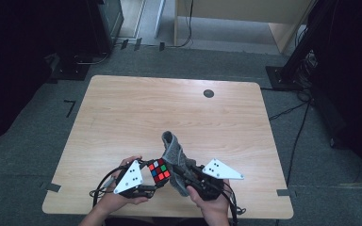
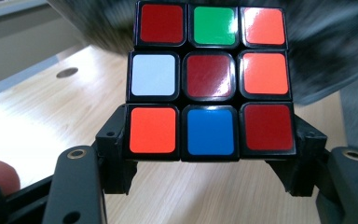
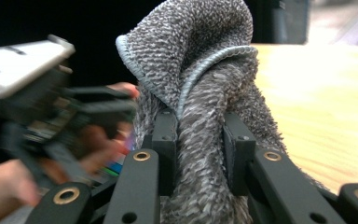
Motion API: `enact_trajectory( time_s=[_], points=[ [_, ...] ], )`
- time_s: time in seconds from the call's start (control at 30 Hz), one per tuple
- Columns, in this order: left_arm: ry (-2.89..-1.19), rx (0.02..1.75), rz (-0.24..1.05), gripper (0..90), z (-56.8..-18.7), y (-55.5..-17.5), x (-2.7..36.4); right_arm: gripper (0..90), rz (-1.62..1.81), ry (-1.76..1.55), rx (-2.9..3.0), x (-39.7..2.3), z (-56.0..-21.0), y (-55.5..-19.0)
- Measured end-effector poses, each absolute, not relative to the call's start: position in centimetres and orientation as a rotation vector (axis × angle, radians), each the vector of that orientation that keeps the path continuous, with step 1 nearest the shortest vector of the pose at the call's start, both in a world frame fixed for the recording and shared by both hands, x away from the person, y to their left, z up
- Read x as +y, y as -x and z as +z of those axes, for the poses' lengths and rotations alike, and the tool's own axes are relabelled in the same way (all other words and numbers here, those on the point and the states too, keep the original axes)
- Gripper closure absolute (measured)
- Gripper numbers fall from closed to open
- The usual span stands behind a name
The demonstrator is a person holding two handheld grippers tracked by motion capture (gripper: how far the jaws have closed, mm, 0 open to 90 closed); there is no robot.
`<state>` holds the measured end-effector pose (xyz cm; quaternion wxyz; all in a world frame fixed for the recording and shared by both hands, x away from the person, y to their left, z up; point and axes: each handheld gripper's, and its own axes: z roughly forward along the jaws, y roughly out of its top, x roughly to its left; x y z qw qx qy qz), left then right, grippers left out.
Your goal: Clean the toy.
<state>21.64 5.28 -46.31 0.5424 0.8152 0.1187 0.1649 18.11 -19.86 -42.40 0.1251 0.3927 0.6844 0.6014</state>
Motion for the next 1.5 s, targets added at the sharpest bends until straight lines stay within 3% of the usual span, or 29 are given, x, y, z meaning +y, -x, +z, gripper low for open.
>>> enact_trajectory(
  time_s=[0.23, 0.5, 0.77, 1.03, 1.5],
  points=[
    [-1.865, 0.295, 0.358, 34.0, -45.7, -21.8, 6.1, 72.2, 1.715, -1.206, 1.973, -20.6, -43.2, -18.7],
    [-1.942, 0.295, 0.382, 34.0, -46.4, -21.8, 5.4, 72.1, 1.763, -1.147, 2.001, -19.8, -42.5, -18.1],
    [-1.884, 0.299, 0.345, 33.9, -45.9, -21.9, 5.9, 71.9, 1.697, -1.232, 1.989, -20.8, -43.6, -19.0],
    [-1.889, 0.311, 0.344, 33.8, -46.0, -22.1, 6.1, 71.5, 1.751, -1.173, 1.989, -19.8, -42.7, -18.2],
    [-1.836, 0.317, 0.347, 33.5, -45.3, -22.2, 6.8, 71.9, 1.707, -1.325, 2.032, -19.7, -44.9, -19.3]
  ],
)
